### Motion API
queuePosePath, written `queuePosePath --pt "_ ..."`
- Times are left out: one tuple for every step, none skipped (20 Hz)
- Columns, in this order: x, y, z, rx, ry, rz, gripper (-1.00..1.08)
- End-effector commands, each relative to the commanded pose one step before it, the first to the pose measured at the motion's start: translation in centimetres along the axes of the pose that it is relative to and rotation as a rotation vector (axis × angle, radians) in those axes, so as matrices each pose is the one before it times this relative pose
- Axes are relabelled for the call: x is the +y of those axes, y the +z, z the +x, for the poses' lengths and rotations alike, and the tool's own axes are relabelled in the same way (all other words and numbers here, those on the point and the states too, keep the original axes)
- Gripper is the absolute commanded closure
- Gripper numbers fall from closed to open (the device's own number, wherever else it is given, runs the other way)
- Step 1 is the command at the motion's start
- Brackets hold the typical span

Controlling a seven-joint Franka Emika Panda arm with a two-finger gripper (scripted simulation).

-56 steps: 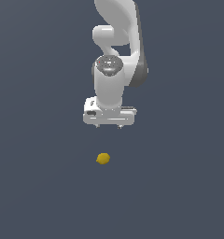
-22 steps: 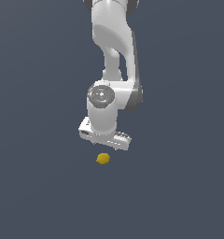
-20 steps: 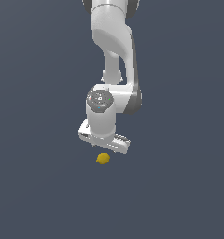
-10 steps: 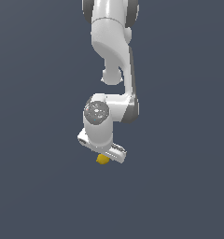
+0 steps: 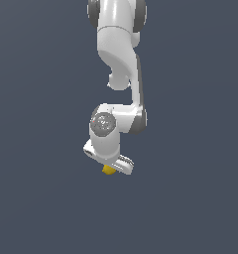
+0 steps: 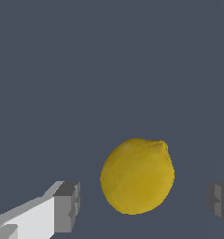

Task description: Pick up the object and move it to a goal position.

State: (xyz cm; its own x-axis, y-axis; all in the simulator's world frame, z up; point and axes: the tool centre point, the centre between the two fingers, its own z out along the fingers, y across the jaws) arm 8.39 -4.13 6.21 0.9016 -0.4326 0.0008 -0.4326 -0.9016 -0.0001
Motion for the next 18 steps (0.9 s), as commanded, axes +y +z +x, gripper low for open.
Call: queuePosePath --pt "0.010 1.457 -0.085 -0.00130 0.00094 -0.00050 -0.92" --pt "0.032 0.539 0.001 0.00016 0.00095 0.00018 -0.92" --pt "0.018 0.455 0.000 0.00012 0.00067 0.00013 -0.92" --pt "-0.023 0.378 -0.008 0.00000 0.00000 0.00000 -0.92" --pt "0.010 0.282 0.014 0.00009 0.00047 0.00009 -0.92" --pt "-0.019 0.202 0.013 0.00000 0.00000 0.00000 -0.92" --pt "-0.017 0.114 0.025 0.00000 0.00000 0.00000 -0.92" --pt "-0.015 0.026 0.037 0.00000 0.00000 0.00000 -0.92" --pt "-0.012 -0.043 0.040 0.00000 0.00000 0.00000 -0.92" --pt "-0.003 -0.026 0.014 0.00000 0.00000 0.00000 -0.92" --pt "0.000 0.000 0.000 0.00000 0.00000 0.00000 1.08" --pt "0.000 0.000 0.000 0.00000 0.00000 0.00000 1.08" --pt "0.000 0.000 0.000 0.00000 0.00000 0.00000 1.08" --pt "0.000 0.000 0.000 0.00000 0.00000 0.00000 1.08" --pt "0.000 0.000 0.000 0.00000 0.00000 0.00000 1.08" --pt "0.000 0.000 0.000 0.00000 0.00000 0.00000 1.08" --pt "0.000 0.000 0.000 0.00000 0.00000 0.00000 1.08" --pt "0.000 0.000 0.000 0.00000 0.00000 0.00000 1.08"
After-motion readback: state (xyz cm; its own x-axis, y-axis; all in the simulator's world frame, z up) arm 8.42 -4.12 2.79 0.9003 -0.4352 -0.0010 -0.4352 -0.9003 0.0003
